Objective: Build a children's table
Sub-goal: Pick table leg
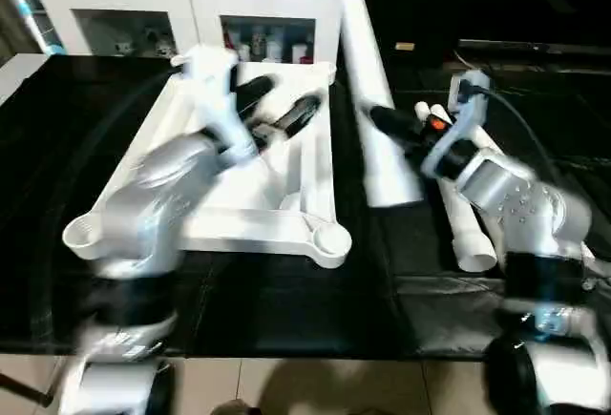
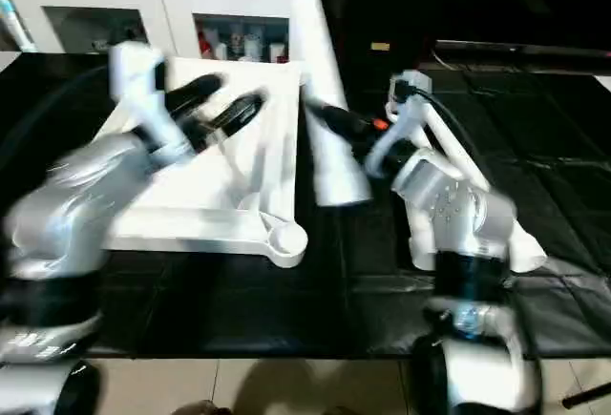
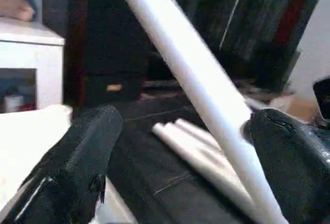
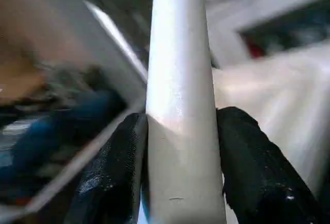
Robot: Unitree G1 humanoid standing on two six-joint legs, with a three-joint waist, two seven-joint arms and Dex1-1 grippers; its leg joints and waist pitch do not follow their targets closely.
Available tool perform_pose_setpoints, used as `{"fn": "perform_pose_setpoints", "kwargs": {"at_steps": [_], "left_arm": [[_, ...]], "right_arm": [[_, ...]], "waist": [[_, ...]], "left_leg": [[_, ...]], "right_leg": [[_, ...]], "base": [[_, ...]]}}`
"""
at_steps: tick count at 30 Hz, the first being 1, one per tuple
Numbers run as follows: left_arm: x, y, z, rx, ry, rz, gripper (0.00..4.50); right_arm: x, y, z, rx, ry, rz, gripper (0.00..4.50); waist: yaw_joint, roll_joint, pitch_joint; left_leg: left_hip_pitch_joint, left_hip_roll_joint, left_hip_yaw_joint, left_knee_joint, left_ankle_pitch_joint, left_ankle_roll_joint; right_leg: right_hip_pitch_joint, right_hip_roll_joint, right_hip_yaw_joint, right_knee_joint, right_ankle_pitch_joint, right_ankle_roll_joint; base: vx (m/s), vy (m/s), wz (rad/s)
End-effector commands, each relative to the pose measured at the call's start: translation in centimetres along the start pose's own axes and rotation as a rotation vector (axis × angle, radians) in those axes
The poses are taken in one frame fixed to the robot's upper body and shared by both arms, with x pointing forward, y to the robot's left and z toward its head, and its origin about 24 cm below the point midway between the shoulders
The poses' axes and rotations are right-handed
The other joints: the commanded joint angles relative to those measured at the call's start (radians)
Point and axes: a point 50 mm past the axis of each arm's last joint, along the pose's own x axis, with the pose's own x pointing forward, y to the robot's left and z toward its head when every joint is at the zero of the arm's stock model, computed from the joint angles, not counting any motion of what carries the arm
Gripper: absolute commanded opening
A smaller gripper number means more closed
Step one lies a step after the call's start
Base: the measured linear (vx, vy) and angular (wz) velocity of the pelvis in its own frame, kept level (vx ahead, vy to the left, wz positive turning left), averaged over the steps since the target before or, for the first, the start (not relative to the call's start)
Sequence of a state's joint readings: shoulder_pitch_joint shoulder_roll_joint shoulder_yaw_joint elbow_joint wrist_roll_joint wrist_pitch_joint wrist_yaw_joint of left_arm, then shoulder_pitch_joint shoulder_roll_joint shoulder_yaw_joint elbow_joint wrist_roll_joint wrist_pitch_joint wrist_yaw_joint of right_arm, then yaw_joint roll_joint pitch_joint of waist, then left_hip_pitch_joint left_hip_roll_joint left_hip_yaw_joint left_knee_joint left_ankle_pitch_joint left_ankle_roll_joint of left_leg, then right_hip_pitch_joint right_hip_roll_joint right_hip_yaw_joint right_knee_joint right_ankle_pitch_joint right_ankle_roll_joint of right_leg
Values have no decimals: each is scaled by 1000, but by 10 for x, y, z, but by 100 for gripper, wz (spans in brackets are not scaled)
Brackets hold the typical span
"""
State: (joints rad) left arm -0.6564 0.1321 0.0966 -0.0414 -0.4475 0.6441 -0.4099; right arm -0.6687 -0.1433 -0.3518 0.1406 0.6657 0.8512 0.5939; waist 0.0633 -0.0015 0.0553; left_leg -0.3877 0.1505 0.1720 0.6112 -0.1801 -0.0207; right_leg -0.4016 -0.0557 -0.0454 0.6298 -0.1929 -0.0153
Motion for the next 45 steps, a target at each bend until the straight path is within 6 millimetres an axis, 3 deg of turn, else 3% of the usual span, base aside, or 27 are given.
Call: {"fn": "perform_pose_setpoints", "kwargs": {"at_steps": [1,8,16,21,30,31,39,41,43,44,45], "left_arm": [[4,-1,7,-60,-26,-10,450],[12,-20,14,-165,-75,-128,450],[11,-39,19,-414,-94,-314,450],[13,-39,16,-425,-86,-301,450],[13,-34,17,-468,-108,-283,450],[13,-34,17,-477,-108,-288,420],[14,-36,15,-470,-89,-281,367],[15,-33,14,-429,-81,-229,363],[17,-31,13,-404,-66,-183,329],[18,-30,12,-403,-57,-161,326],[19,-28,12,-397,-50,-117,326]], "right_arm": [[-9,10,8,-6,-50,103,178],[-16,18,4,-17,-56,183,178],[-16,24,-1,-25,-40,206,178],[-13,30,-7,-54,7,226,178],[-11,35,-13,-52,29,247,178],[-11,36,-14,-53,31,252,178],[-7,37,-15,-114,35,202,178],[-2,35,-20,-229,87,112,178],[2,33,-24,-333,134,35,178],[5,31,-26,-404,154,-18,178],[7,31,-27,-458,166,-56,178]], "waist": [[8,-3,-74],[15,-2,-71],[23,-4,-70],[24,-7,-68],[26,-6,-69],[26,-6,-69],[24,-3,-67],[23,-2,-67],[22,-3,-66],[22,3,-66],[19,2,-66]], "left_leg": [[16,63,-18,-58,-101,47],[16,64,-22,-61,-120,22],[15,61,-20,-59,-111,25],[15,64,-23,-65,-129,14],[15,64,-23,-66,-116,13],[14,65,-23,-66,-113,14],[15,66,-24,-69,-127,5],[15,68,-27,-71,-132,-6],[16,66,-26,-72,-139,-22],[16,66,-27,-71,-141,-27],[18,65,-26,-72,-148,-30]], "right_leg": [[62,-82,45,-74,-81,-240],[58,-85,43,-84,-177,-210],[56,-81,43,-84,-179,-209],[55,-82,44,-92,-229,-166],[54,-83,45,-92,-211,-160],[54,-83,45,-91,-203,-163],[54,-83,44,-93,-207,-160],[53,-83,44,-94,-224,-144],[52,-83,46,-95,-238,-124],[51,-83,47,-94,-239,-121],[50,-81,47,-96,-240,-121]], "base": [[0,0,0],[0,0,0],[0,0,0],[0,0,0],[0,0,0],[0,0,0],[0,0,0],[0,0,0],[0,0,0],[0,0,0],[0,0,0]]}}
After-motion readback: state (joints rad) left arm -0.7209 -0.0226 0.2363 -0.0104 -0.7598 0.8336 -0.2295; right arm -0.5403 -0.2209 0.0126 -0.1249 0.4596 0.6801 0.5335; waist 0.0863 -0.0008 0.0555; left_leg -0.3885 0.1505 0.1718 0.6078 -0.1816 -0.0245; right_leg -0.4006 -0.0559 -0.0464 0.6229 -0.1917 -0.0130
